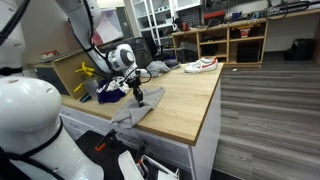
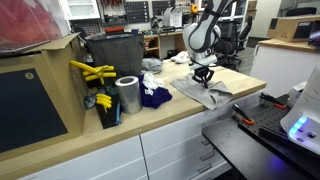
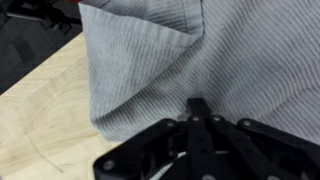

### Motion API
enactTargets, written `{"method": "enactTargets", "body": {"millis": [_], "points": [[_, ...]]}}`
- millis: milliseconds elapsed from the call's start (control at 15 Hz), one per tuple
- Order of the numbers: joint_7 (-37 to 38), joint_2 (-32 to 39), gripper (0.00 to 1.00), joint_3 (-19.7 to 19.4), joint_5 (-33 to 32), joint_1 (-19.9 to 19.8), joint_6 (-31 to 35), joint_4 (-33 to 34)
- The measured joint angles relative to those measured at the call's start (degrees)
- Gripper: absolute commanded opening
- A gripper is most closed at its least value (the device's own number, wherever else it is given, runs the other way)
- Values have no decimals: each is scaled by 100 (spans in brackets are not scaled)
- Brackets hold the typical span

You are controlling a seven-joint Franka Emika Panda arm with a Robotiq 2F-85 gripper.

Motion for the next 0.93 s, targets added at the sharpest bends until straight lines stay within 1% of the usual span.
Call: {"method": "enactTargets", "body": {"millis": [400, 933], "points": [[194, 242, 0, -121, 0, 0, 66, 419], [200, 694, 0, -505, 4, -21, 118, 1174]]}}
